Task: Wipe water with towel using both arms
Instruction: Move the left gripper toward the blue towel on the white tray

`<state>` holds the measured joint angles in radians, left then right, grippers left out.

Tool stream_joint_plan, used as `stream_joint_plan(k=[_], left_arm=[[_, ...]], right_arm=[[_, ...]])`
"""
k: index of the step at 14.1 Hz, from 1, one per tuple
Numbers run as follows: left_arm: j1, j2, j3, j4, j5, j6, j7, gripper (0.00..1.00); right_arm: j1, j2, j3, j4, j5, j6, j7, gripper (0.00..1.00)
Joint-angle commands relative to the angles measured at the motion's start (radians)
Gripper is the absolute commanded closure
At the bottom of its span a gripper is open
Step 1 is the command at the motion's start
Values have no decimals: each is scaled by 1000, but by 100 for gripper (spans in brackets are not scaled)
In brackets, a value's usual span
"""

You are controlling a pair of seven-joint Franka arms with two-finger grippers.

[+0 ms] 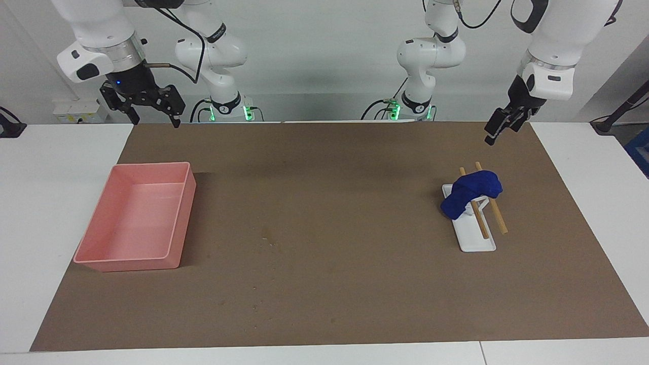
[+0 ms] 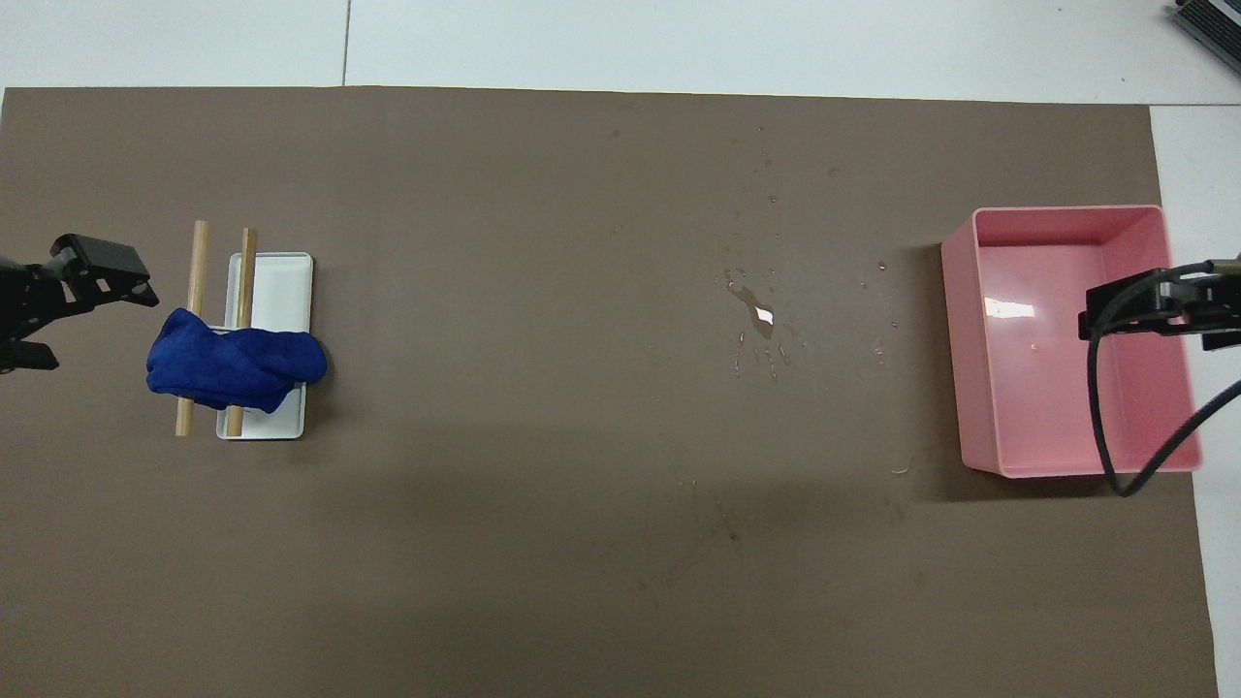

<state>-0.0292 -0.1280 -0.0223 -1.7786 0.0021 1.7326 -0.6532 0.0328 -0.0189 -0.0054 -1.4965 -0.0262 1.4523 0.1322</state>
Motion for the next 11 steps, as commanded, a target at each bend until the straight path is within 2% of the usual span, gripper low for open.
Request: stream_joint_plan(k=[1, 5, 11], left_arm=[[32, -88, -4, -151, 10, 99, -225, 0], [32, -90, -4, -228, 10, 175, -494, 0], [75, -84, -2, -376, 10, 330, -704, 0]], right_arm=[[-10, -27, 5, -41, 19, 8, -2, 0], [-10, -32, 5, -50, 19, 8, -2, 0], [-10, -41, 5, -70, 19, 13, 0, 0]])
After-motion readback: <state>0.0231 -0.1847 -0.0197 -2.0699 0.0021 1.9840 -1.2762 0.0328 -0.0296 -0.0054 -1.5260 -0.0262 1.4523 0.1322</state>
